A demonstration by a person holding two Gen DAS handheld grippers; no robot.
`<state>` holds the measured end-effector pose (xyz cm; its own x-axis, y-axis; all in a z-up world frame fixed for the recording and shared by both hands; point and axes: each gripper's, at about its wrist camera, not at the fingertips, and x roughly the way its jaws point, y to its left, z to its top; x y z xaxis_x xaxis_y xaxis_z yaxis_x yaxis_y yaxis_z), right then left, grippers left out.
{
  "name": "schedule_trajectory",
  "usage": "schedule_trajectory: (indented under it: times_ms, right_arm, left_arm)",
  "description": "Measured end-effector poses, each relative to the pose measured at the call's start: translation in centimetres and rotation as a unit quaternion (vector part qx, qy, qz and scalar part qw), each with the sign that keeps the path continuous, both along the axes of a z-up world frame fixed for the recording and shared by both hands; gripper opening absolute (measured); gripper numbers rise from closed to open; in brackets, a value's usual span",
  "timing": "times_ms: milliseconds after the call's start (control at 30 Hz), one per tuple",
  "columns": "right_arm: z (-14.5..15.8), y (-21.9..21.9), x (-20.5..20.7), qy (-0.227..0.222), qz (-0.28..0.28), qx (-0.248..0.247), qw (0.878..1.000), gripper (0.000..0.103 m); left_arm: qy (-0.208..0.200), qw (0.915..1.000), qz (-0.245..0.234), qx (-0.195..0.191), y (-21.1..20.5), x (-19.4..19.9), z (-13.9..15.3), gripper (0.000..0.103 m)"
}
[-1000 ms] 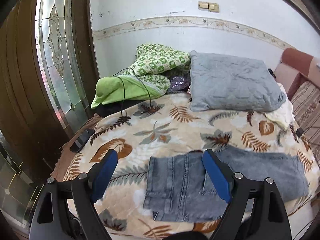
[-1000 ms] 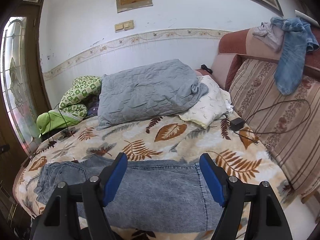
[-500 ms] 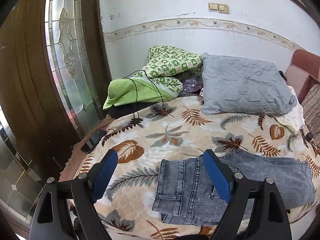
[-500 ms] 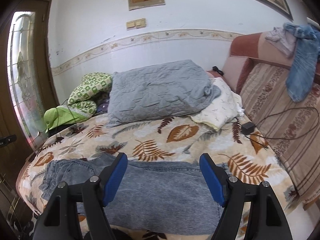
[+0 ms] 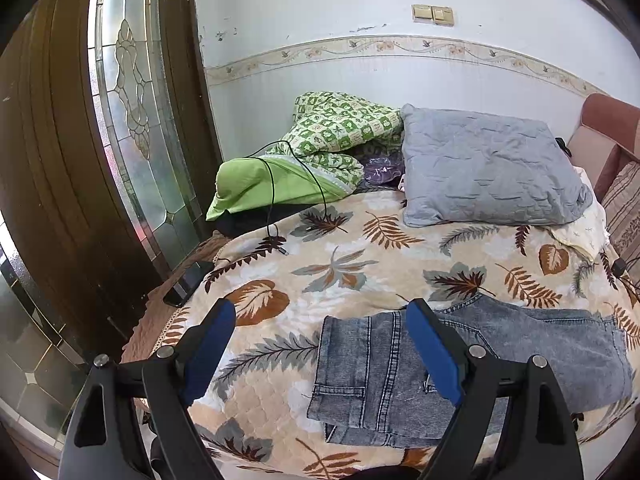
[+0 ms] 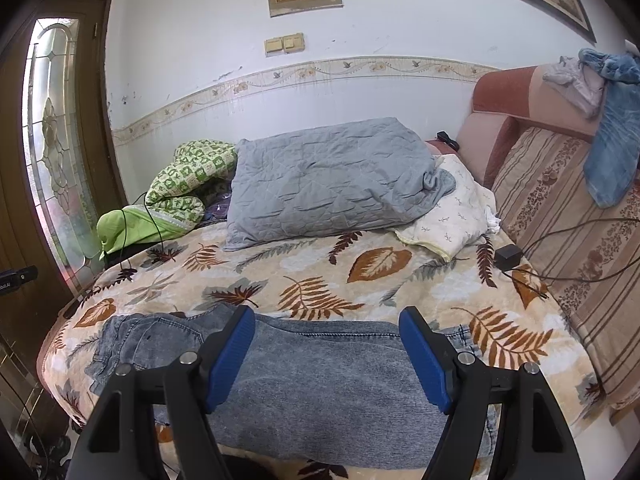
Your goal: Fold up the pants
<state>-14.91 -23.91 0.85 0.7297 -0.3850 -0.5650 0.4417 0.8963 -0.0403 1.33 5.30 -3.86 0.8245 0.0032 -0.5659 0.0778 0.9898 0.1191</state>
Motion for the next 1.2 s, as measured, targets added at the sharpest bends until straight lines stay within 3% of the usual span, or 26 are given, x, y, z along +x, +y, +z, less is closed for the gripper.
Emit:
schedule_trajectory:
  times_ms: [1200]
  right_arm:
    - [-1.4,-0.2,0.6,0.018,0.0,0.014,1.0,0.077]
  left_arm:
    - [0.003,0.9997,0.019,0.011,1.2,0.5,-1.0,0.087]
